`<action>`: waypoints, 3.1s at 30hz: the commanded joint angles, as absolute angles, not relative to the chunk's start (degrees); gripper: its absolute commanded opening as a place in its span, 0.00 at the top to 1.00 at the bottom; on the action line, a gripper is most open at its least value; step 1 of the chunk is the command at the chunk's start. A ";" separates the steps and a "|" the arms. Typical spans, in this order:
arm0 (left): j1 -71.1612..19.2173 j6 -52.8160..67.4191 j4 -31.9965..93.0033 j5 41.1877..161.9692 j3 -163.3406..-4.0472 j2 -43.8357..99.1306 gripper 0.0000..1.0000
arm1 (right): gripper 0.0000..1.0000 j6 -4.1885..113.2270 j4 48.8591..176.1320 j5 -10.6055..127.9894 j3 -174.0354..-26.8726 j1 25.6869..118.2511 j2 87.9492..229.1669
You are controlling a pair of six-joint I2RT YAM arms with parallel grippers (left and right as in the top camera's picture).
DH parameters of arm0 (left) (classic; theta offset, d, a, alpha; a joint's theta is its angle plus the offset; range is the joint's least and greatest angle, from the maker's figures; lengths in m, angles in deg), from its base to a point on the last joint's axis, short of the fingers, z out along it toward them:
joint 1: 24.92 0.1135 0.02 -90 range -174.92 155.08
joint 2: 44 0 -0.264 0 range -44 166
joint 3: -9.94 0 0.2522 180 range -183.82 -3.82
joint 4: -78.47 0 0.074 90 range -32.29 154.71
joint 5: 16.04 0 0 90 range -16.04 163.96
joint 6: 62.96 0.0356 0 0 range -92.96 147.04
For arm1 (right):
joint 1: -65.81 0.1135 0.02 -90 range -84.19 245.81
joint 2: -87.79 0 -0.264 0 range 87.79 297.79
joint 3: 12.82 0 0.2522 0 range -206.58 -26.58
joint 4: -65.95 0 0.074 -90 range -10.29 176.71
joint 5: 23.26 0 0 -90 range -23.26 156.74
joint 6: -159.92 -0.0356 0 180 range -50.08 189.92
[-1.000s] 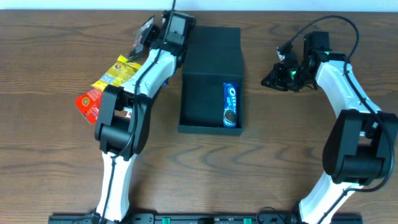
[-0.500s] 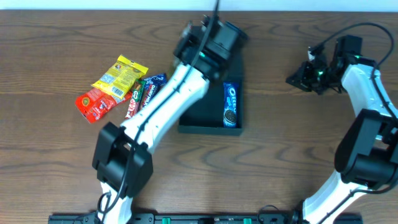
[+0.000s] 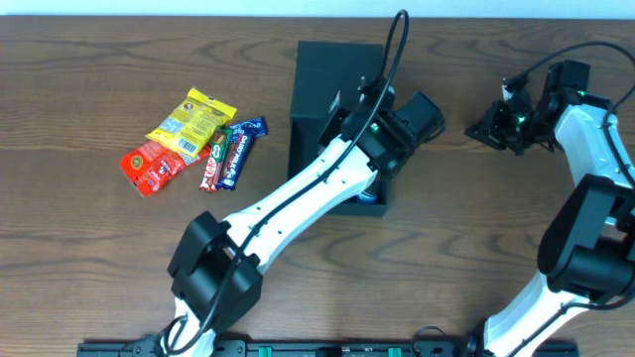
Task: Pack container
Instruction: 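Carry the black packet into the box beside the Oreo pack, then open the left gripper and lift it back toward the snacks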
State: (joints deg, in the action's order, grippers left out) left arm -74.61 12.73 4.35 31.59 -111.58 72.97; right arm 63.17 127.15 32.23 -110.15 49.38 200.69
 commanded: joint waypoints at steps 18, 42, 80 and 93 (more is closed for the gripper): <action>-74.64 15.01 2.14 39.94 -118.14 80.25 0.44 | 0.98 64.44 128.05 31.78 -111.33 48.90 200.49; -63.18 21.50 11.91 82.85 -107.41 80.42 0.94 | 0.98 64.88 128.72 31.78 -111.33 48.90 200.49; -60.12 14.00 15.32 58.76 -111.98 67.50 0.92 | 0.98 65.75 129.62 31.82 -111.33 48.96 200.49; -37.15 25.37 7.46 62.35 -111.54 66.06 0.71 | 0.99 65.73 129.42 31.82 -111.33 48.96 200.49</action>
State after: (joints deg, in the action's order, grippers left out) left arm -40.45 19.64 8.00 57.67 -112.04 64.36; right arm 64.53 129.55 32.23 -110.17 49.42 200.69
